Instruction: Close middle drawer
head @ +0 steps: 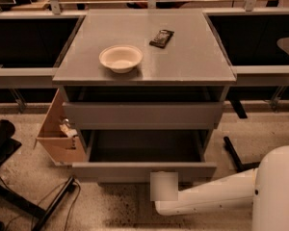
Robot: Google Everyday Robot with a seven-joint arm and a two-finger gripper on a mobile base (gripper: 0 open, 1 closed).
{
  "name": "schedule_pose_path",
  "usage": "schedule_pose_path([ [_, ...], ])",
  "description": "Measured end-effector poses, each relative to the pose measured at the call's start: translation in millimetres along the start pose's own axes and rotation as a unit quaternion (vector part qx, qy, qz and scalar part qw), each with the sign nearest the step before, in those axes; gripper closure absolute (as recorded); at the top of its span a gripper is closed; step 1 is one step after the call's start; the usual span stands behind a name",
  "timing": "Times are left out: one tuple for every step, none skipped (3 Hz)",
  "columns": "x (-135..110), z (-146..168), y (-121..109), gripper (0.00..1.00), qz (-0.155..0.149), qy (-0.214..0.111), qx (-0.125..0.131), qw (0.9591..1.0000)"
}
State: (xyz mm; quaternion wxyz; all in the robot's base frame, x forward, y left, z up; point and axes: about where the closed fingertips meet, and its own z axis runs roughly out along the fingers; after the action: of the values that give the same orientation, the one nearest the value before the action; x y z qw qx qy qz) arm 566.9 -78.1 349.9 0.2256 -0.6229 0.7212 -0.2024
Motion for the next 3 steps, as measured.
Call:
schedule_pose_path([
  [0.0,-0.8,1.1,1.00,0.000,0.000,0.000,1.0000],
  [10.0,9.7,-41.8,1.00,-0.005,0.014,0.024,0.9996],
  [10.0,8.7,-40.3,1.00,-0.005,0.014,0.024,0.9996],
])
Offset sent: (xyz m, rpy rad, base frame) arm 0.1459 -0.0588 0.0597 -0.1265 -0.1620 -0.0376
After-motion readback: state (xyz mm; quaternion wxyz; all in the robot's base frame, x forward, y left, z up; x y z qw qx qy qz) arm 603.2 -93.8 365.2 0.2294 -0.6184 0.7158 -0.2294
